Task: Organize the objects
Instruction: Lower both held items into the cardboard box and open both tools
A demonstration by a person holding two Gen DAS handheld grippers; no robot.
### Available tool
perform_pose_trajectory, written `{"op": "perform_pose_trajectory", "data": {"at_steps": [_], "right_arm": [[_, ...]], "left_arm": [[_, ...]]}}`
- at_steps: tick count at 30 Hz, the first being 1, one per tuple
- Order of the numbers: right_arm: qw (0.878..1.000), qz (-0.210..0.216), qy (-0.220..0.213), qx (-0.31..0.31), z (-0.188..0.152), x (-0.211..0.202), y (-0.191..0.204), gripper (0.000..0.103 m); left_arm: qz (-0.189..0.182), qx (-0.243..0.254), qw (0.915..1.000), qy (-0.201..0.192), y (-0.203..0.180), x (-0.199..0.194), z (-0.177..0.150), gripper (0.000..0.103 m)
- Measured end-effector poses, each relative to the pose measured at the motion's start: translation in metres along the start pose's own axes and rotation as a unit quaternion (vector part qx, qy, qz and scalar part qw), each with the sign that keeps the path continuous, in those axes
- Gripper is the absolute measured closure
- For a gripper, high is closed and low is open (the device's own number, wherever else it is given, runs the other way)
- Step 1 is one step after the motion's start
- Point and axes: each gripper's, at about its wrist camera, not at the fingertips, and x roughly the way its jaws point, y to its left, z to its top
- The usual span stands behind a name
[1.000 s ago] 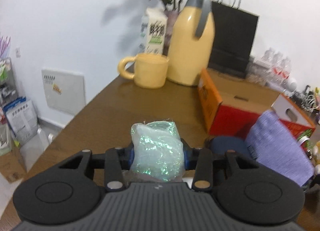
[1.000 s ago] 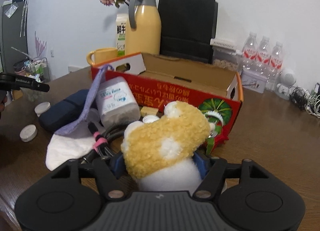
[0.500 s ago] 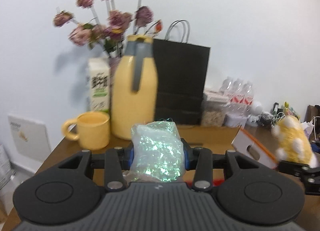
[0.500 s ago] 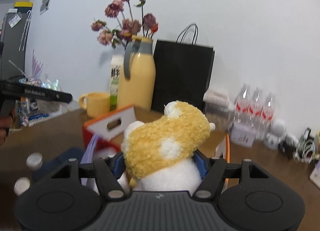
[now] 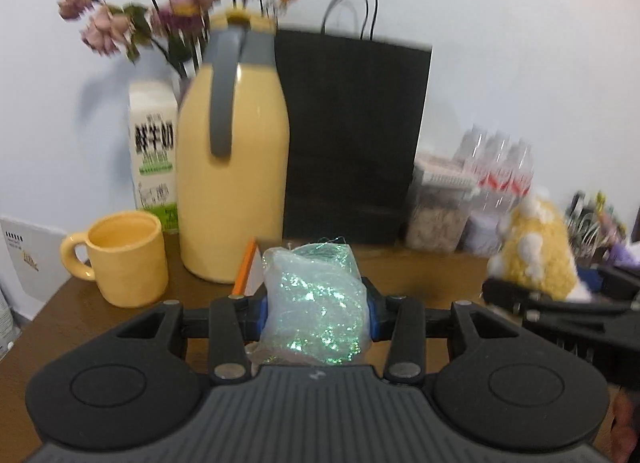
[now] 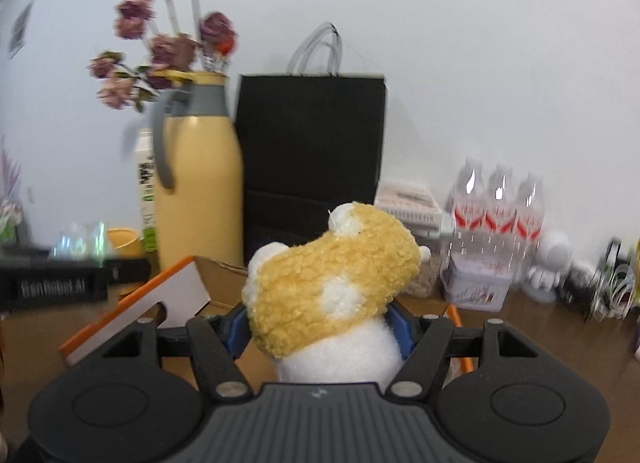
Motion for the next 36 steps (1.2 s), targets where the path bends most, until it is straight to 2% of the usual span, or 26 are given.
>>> {"op": "perform_pose_trajectory", "data": {"at_steps": [5,9,12,15,16,17,18,19,20,21,30,36], "right_arm": [[0.999,-0.018,0.037,0.018,-0.014,0.031,-0.004,0.037],[0.997,-0.01,0.066,0.028,-0.026,0.043,-0.01,0.037],[0.996,-0.012,0.09,0.028,-0.035,0.054,-0.011,0.037],[0.994,-0.022,0.106,0.022,-0.038,0.058,-0.01,0.035],[0.993,-0.026,0.109,0.019,-0.039,0.058,-0.008,0.034],[0.993,-0.029,0.112,0.016,-0.039,0.057,-0.007,0.03],[0.993,-0.032,0.111,0.013,-0.039,0.056,-0.006,0.02],[0.993,-0.035,0.109,0.01,-0.039,0.054,-0.005,0.014],[0.994,-0.038,0.106,0.007,-0.038,0.052,-0.003,0.001],[0.994,-0.041,0.102,0.007,-0.038,0.05,-0.003,0.0],[0.995,-0.044,0.086,0.012,-0.032,0.038,-0.009,0.0],[0.998,-0.047,0.049,0.009,-0.022,0.012,-0.008,0.0]], "left_arm": [[0.01,0.012,0.9986,0.051,0.004,0.028,-0.013,0.06],[0.01,0.025,0.9974,0.067,0.001,0.036,-0.021,0.06],[0.008,0.028,0.997,0.071,0.001,0.037,-0.025,0.056],[0.003,0.026,0.9973,0.068,0.001,0.035,-0.025,0.039],[0.004,0.026,0.9976,0.065,0.001,0.034,-0.024,0.022],[0.006,0.027,0.9979,0.058,0.0,0.032,-0.023,0.015],[0.007,0.027,0.9983,0.052,-0.001,0.031,-0.022,0.001],[0.001,0.025,0.9987,0.044,-0.001,0.029,-0.022,0.0],[-0.001,0.024,0.9987,0.045,-0.001,0.028,-0.02,0.0],[0.0,0.024,0.9987,0.046,-0.002,0.028,-0.02,0.0],[0.0,0.019,0.9991,0.037,-0.003,0.022,-0.016,0.0],[-0.007,0.018,0.9998,0.007,-0.006,-0.002,-0.005,0.0]]}}
